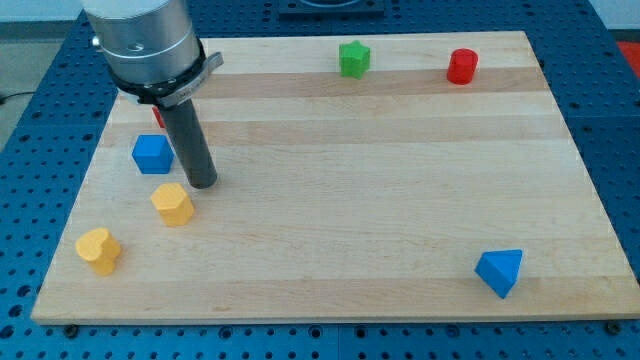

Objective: Move the triangle to the top side

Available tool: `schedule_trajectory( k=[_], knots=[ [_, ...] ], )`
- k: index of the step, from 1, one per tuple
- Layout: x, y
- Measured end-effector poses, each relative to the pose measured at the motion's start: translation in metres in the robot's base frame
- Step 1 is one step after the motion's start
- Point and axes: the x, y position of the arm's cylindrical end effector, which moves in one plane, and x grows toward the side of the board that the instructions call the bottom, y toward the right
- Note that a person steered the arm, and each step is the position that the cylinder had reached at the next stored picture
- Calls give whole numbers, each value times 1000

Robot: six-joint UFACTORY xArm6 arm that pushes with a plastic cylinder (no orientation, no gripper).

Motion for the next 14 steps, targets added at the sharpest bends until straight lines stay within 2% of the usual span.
schedule_trajectory(
  k=[1,3,4,5,7,8,10,11,14],
  knots=[
    [0,4],
    [0,208],
    [10,322],
    [41,392],
    [127,423],
    [149,421],
    [156,397],
    [156,342],
    [149,317]
  ],
)
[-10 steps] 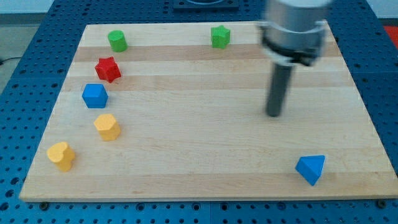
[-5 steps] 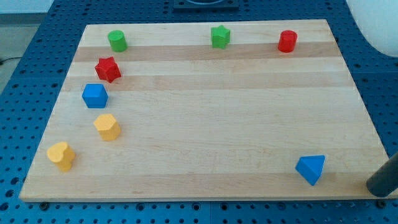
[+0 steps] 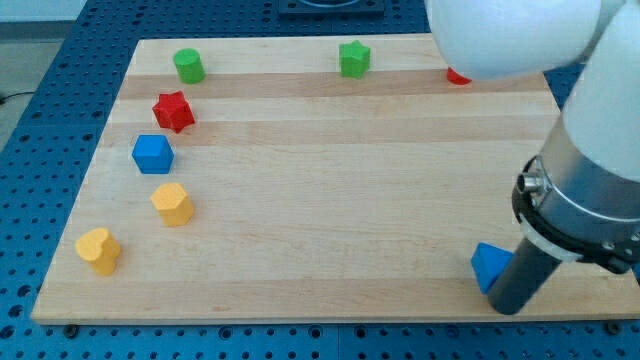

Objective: Move the triangle to the top side

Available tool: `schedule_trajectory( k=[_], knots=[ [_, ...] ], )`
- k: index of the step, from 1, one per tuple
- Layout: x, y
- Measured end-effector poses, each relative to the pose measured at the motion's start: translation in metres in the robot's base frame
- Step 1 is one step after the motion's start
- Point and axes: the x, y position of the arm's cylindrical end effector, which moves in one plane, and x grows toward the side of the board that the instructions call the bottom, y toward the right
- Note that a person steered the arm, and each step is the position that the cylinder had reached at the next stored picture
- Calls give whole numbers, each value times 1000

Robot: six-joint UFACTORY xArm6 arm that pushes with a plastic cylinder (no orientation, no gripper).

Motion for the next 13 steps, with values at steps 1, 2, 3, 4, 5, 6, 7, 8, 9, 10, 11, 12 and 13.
schedule_trajectory(
  k=[1,2,3,4,5,6,7,8,9,10,11,12,13],
  knots=[
    [-33,-14],
    [-70,-14],
    [-80,-3],
    [-112,-3],
    [-153,-4],
    [-172,-4],
    [-136,-35],
    [-139,-77],
    [-184,-59],
    [-207,-51],
    [-207,-37],
    [-204,-68],
    [-190,-68]
  ],
)
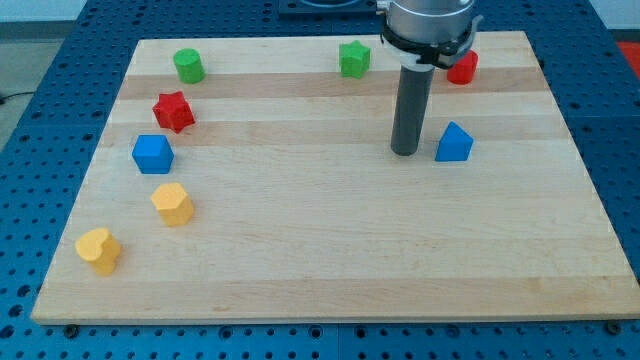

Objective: Move the triangle to the top side

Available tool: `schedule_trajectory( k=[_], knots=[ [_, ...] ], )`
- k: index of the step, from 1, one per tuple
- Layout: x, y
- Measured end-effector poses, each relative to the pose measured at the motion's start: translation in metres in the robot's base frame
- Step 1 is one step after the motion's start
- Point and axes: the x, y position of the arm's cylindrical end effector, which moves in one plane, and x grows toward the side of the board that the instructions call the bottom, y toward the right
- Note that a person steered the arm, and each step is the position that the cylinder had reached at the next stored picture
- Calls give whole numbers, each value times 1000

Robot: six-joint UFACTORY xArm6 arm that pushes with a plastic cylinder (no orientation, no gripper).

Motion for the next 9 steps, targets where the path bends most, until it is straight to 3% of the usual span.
schedule_trajectory(
  k=[3,6,9],
  knots=[
    [0,6],
    [54,-88],
    [52,-106]
  ],
)
